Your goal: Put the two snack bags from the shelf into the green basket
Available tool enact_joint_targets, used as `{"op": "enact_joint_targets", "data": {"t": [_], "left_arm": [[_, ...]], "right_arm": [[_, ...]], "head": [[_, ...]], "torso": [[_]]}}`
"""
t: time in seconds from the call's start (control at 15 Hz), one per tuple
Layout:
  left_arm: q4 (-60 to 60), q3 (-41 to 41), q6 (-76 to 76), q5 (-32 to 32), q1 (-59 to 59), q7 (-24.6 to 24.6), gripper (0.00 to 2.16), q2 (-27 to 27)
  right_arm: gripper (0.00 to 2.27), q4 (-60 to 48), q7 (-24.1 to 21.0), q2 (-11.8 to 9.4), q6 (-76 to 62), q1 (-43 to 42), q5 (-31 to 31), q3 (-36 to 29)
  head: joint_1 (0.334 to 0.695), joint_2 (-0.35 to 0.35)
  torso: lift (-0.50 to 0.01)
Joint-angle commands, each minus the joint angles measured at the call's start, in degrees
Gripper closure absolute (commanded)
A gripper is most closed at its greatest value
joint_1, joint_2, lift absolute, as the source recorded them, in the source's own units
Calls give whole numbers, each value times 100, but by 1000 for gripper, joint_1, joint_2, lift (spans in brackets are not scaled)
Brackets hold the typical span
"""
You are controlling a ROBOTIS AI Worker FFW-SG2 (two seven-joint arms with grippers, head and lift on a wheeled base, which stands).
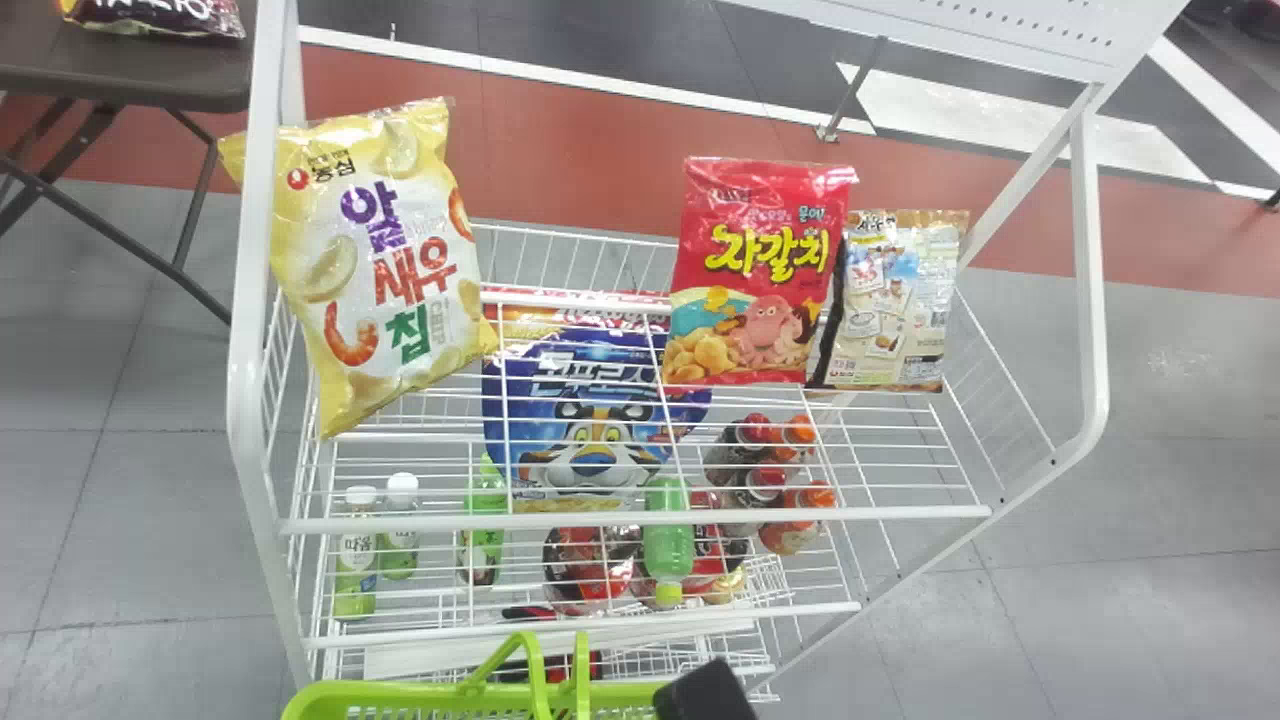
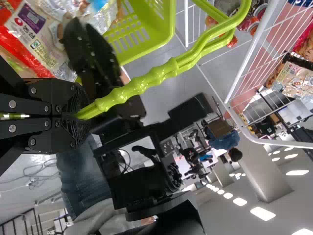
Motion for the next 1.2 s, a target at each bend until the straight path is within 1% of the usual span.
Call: {"op": "enact_joint_targets", "data": {"t": [0.0, 0.2, 0.27, 0.33, 0.4, 0.47, 0.53, 0.6, 0.8, 1.0, 1.07, 1.13], "left_arm": [[0, -3, 0, -9, 1, -1, 1808, -4], [9, -3, 0, -17, 1, 8, 1808, -4], [9, -3, 0, -17, 1, 8, 1808, -4], [9, -3, 0, -9, 1, 8, 1804, -4], [9, -12, 0, -17, 1, 8, 1804, -4], [9, -12, 0, -9, 1, -1, 1804, -4], [9, -12, 0, -17, 1, -1, 1804, -4], [9, -29, 0, -26, 1, 8, 1804, -4], [9, -56, 0, -70, 1, 16, 1804, -4], [9, -56, 0, -70, 1, -1, 1808, -4], [9, -56, 0, -70, 1, -1, 1808, -4], [18, -56, 0, -70, 10, -1, 1804, -4]], "right_arm": [[66, -205, 78, 134, -304, 63, -264, -496], [73, -794, 404, 363, -180, 80, -801, -1348], [73, -979, 421, 442, -180, 72, -994, -1664], [73, -1137, 448, 556, -304, 28, -1179, -2069], [80, -1146, 641, 758, -673, -87, -1407, -2552], [80, -1102, 764, 917, -1007, -245, -1636, -2965], [83, -1014, 861, 987, -1393, -385, -1873, -3343], [83, -900, 869, 996, -2044, -473, -2110, -3660], [80, -381, 887, 1013, -3063, -1009, -2321, -4319], [83, 436, 1256, 996, -4083, -1537, -2321, -4776], [83, 682, 1370, 934, -4487, -1607, -2321, -4846], [83, 937, 1467, 811, -4786, -1695, -2304, -4908]], "head": [[695, -350], [695, -350], [695, -350], [695, -350], [695, -350], [695, -350], [695, -350], [695, -350], [695, -350], [695, -350], [695, -350], [695, -350]], "torso": [[-11], [-11], [-11], [-11], [-11], [-11], [-11], [-11], [-11], [-11], [-11], [-11]]}}
